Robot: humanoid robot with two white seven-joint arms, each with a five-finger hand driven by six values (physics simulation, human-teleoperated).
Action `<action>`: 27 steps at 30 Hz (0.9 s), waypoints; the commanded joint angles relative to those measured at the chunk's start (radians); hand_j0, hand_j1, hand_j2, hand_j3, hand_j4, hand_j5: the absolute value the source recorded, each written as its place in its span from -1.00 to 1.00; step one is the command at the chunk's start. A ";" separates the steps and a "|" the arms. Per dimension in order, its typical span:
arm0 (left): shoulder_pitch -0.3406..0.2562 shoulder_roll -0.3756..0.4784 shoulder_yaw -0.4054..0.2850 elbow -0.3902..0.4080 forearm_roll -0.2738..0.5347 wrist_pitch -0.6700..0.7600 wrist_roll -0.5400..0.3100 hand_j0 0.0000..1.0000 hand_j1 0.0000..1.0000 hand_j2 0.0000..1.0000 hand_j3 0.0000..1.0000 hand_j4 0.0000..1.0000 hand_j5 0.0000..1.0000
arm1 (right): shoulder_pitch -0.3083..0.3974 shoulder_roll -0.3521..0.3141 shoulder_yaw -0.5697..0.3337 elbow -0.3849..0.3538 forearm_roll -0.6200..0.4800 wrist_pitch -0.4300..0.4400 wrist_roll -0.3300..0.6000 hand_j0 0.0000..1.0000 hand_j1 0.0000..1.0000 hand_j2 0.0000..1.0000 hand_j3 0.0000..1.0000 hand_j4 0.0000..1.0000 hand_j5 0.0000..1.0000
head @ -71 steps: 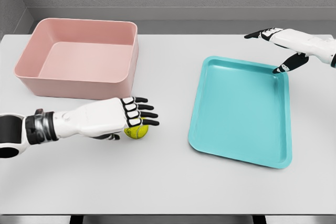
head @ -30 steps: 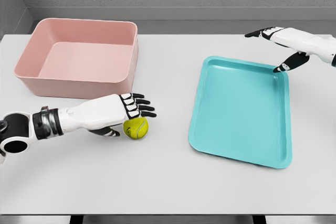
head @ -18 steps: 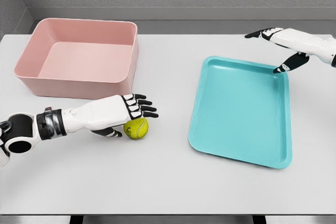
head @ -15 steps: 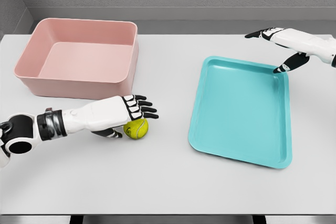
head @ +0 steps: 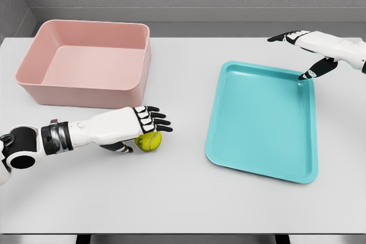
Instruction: Put the tennis from the blue tray into the pink basket with both arms
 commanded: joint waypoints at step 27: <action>-0.003 -0.018 -0.015 0.028 0.003 0.000 -0.001 0.71 0.71 0.71 0.71 0.71 0.71 | -0.002 0.001 -0.008 -0.002 -0.007 0.003 0.000 1.00 1.00 1.00 1.00 1.00 1.00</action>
